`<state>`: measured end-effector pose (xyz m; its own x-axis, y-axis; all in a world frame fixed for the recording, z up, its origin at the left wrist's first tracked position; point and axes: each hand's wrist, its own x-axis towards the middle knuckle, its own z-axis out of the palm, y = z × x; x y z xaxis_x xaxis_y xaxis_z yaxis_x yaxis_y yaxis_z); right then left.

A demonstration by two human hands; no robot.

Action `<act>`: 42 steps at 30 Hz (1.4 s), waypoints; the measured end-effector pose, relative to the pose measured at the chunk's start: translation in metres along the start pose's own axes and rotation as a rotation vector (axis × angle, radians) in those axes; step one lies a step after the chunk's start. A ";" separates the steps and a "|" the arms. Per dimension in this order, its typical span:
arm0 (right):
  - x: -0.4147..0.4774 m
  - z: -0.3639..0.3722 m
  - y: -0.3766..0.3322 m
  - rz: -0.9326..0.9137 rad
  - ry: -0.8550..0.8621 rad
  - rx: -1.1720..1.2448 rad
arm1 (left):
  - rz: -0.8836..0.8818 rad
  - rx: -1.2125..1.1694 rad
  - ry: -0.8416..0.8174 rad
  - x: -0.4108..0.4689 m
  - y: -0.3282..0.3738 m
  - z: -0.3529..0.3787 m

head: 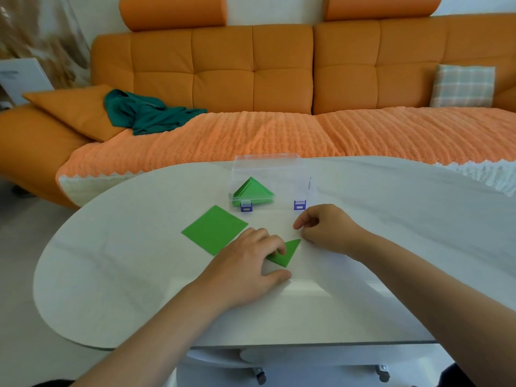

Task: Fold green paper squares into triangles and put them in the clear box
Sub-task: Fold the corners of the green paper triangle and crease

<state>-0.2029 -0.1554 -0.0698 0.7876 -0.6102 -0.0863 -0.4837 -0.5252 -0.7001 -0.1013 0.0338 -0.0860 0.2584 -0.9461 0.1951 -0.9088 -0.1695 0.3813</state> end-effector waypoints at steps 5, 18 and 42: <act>-0.009 0.000 0.001 -0.126 -0.041 -0.041 | 0.010 0.033 0.029 0.011 -0.001 -0.004; -0.011 -0.002 -0.004 -0.142 -0.193 -0.108 | -0.005 0.000 -0.017 0.015 -0.010 -0.004; -0.028 -0.006 -0.021 -0.480 -0.001 0.036 | -0.559 -1.159 0.126 0.019 -0.001 -0.022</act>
<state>-0.2174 -0.1305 -0.0487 0.9191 -0.3030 0.2519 -0.0518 -0.7267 -0.6850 -0.0887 0.0223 -0.0623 0.5954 -0.7819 -0.1848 0.1282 -0.1347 0.9826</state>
